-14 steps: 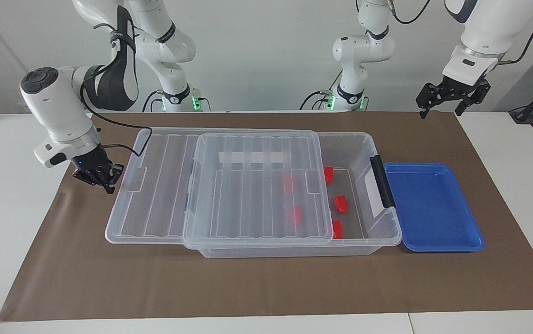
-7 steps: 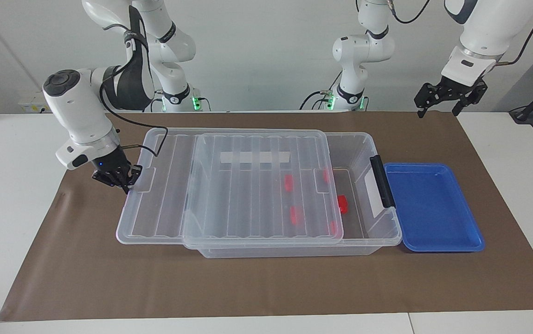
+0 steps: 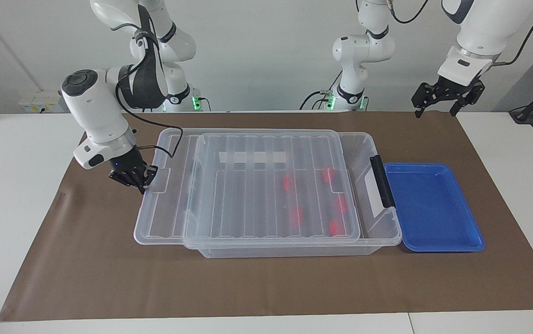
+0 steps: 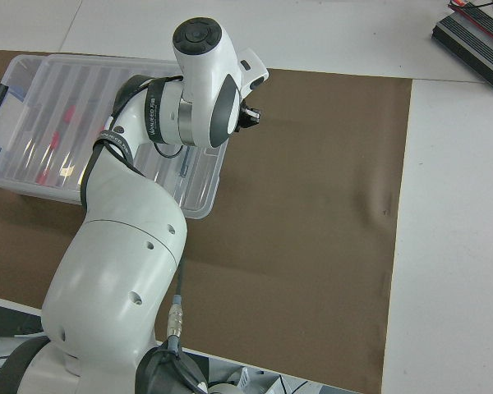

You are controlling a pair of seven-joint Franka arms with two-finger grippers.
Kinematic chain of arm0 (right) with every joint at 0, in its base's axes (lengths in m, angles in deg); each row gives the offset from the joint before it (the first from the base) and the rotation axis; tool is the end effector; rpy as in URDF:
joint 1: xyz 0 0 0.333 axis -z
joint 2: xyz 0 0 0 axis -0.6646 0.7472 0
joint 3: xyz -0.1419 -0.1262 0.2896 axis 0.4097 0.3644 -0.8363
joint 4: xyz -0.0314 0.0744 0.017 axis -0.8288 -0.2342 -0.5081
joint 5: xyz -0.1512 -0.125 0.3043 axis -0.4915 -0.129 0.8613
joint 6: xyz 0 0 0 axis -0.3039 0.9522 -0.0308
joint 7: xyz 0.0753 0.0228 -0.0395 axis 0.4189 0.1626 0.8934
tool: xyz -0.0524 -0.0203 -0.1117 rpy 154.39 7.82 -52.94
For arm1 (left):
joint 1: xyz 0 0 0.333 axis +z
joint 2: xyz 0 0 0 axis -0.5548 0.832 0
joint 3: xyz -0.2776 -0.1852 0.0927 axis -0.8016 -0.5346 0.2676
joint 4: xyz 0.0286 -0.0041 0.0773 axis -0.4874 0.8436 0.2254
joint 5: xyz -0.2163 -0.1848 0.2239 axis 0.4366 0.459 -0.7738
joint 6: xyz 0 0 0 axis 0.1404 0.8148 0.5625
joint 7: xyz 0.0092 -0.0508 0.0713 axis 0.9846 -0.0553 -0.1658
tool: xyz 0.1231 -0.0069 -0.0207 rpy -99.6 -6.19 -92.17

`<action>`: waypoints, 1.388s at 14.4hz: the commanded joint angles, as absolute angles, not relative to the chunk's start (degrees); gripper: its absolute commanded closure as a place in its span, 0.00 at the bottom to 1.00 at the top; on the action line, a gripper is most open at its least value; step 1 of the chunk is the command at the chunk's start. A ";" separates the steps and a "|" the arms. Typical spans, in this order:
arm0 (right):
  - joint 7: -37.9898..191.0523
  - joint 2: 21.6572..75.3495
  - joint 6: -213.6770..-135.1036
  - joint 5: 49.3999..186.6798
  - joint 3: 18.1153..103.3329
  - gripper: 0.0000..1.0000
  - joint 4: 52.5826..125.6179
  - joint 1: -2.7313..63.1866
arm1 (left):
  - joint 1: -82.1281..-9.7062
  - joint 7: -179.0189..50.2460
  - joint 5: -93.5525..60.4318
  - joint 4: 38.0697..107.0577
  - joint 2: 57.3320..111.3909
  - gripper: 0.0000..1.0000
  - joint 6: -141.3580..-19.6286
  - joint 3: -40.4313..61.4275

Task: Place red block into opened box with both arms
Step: 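Reach the right gripper back to the edge of the lid, then push the clear lid away from the right gripper to close the box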

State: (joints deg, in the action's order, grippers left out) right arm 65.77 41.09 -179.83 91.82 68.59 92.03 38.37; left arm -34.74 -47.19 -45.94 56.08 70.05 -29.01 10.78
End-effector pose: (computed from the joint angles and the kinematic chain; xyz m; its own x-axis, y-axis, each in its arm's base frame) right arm 0.5889 0.0316 0.4845 0.9890 -0.0422 0.1420 -0.0319 -0.9967 -0.0746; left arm 0.4897 -0.0241 0.6507 0.9953 -0.0923 -0.0280 -0.0941 -0.9927 -0.0754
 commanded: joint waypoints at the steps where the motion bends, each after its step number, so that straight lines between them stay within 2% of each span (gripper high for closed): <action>1: 63.27 41.69 -180.98 93.43 68.36 1.00 91.87 36.82 | -35.37 -47.18 -45.04 57.41 68.59 0.00 -29.82 11.33; 11: 58.78 42.21 -182.91 96.23 68.36 1.00 92.40 32.43 | -35.28 -48.51 -44.95 57.41 68.41 0.00 -29.82 11.33; 20: 59.39 41.86 -182.74 96.33 68.36 1.00 93.37 32.16 | -35.37 -48.77 -44.95 57.41 68.41 0.00 -29.82 11.33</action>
State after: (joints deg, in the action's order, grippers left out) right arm 59.19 41.82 -181.65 94.32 68.56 92.00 32.66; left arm -34.85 -47.93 -45.79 56.07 69.77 -29.05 10.86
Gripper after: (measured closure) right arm 0.991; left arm 0.000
